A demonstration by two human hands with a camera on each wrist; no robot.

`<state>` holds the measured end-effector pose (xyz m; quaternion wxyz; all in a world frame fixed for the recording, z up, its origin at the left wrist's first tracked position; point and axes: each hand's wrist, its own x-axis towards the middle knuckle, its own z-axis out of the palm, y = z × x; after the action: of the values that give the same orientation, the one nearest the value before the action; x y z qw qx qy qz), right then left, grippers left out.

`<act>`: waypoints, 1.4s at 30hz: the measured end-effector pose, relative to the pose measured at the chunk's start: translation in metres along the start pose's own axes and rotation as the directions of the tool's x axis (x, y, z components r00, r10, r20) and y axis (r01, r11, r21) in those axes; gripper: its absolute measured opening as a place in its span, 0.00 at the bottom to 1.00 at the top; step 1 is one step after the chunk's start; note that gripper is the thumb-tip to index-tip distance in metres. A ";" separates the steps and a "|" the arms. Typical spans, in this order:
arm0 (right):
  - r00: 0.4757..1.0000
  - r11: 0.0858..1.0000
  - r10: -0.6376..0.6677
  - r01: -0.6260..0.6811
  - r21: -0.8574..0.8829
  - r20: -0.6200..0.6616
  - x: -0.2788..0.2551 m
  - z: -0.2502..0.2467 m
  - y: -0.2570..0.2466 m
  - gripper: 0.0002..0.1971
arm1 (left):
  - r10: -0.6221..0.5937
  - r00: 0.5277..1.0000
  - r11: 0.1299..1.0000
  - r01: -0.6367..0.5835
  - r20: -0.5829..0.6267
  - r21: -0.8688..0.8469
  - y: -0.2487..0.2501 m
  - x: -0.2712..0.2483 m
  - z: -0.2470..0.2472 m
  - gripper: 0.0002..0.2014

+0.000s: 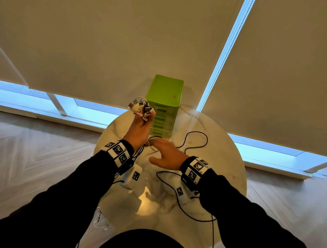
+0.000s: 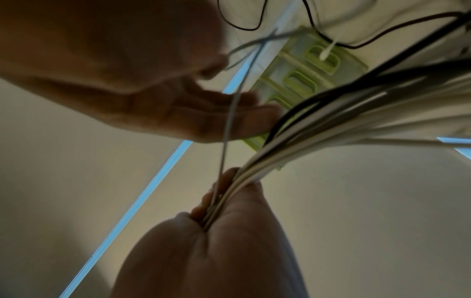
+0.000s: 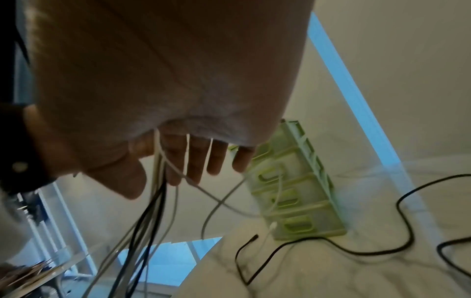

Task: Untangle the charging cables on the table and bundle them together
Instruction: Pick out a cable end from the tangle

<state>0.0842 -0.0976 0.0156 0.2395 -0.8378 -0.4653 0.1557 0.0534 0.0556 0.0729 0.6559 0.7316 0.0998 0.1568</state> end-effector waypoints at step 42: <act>0.797 0.832 0.528 -0.416 0.366 -0.293 -0.187 -0.082 0.057 0.19 | -0.115 0.945 0.972 0.171 0.307 -0.163 0.015 -0.021 0.126 0.10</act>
<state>0.0673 -0.3039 0.0603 0.3957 -0.8984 -0.1560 0.1096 0.0782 -0.0709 0.0746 0.7389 0.6727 0.0385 0.0061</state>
